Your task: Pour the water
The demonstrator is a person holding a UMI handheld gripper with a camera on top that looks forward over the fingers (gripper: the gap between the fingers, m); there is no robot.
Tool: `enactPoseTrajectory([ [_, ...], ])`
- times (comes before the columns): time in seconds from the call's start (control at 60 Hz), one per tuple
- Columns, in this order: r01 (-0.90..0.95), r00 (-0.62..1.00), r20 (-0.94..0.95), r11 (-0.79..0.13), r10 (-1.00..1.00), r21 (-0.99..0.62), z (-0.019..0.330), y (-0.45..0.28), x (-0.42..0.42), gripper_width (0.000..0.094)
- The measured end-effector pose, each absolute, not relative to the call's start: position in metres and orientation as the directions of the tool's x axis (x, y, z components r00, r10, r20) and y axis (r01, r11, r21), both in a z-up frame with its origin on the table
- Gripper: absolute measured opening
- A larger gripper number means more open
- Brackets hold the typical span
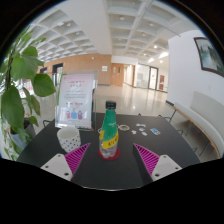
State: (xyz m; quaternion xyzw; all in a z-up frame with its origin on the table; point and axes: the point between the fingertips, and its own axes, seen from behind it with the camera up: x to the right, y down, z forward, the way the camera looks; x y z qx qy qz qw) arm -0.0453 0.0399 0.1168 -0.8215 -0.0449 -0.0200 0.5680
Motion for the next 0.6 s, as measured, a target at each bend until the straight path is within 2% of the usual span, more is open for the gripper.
enactPoseTrajectory([
  [0.317,0.093,0.996,0.086,-0.338,0.038,-0.937,0.176,-0.145,-0.066,0.0859],
  [0.6,0.030,0.999,0.034,-0.336,-0.006,-0.941,0.204,-0.242,-0.072,0.0861],
])
